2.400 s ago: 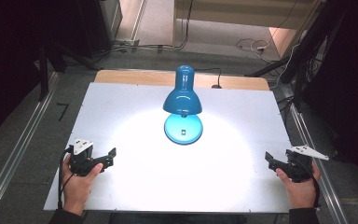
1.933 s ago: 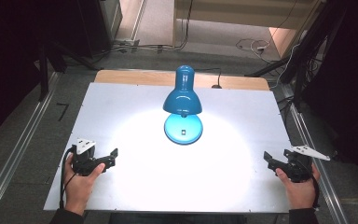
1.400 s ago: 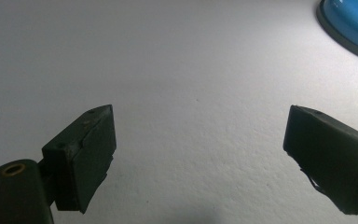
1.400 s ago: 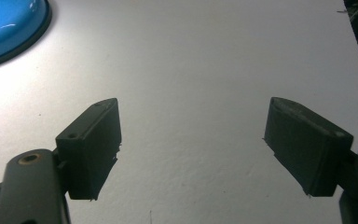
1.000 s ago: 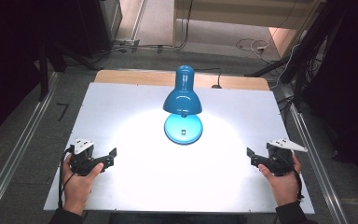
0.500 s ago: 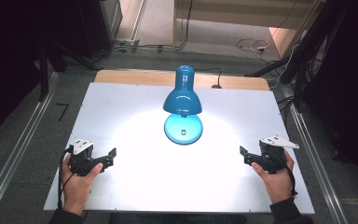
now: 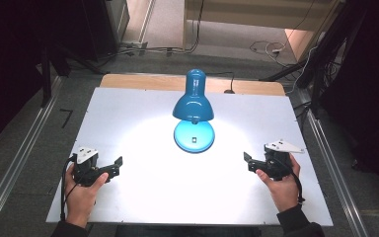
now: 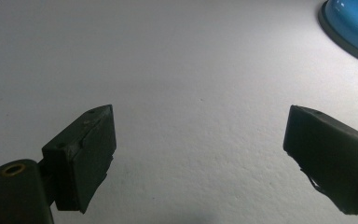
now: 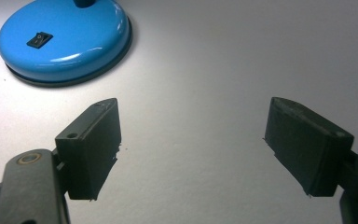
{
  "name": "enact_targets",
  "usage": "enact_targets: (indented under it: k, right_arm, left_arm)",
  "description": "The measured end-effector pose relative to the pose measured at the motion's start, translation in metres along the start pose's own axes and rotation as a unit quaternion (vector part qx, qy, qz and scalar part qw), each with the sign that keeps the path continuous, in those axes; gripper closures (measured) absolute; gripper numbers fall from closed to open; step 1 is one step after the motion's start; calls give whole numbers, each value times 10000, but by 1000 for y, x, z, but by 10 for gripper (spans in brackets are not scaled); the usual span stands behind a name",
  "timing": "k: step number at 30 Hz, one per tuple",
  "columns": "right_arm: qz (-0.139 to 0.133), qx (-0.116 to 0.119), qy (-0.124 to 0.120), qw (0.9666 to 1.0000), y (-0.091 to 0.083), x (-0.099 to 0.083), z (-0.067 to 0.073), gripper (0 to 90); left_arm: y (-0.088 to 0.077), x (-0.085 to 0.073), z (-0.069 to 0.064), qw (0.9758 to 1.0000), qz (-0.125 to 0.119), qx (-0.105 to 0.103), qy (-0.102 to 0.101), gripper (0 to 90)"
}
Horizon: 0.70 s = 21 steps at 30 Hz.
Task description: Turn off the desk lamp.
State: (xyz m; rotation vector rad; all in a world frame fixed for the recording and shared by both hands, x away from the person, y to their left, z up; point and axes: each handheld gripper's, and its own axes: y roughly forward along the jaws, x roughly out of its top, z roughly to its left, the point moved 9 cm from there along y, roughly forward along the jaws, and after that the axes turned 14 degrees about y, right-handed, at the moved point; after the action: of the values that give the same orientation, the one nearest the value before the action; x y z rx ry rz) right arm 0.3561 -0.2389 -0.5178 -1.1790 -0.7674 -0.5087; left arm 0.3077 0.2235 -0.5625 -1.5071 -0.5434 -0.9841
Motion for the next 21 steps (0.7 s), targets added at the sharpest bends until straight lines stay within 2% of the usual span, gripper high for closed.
enact_targets:
  k: [2, 11, 21]
  right_arm:
    - [20, 50, -62, 10000, 2, 1, 6, 172]
    - [10, 137, -115, 9998, 6, 4, 18, 172]
    - [14, 273, -281, 9992, 14, 8, 38, 172]
  left_arm:
    - [0, 0, 0, 10000, 4, 0, 0, 99]
    - [0, 0, 1, 10000, -9, 9, -7, 100]
    - [-1, 0, 1, 10000, -19, 11, -20, 100]
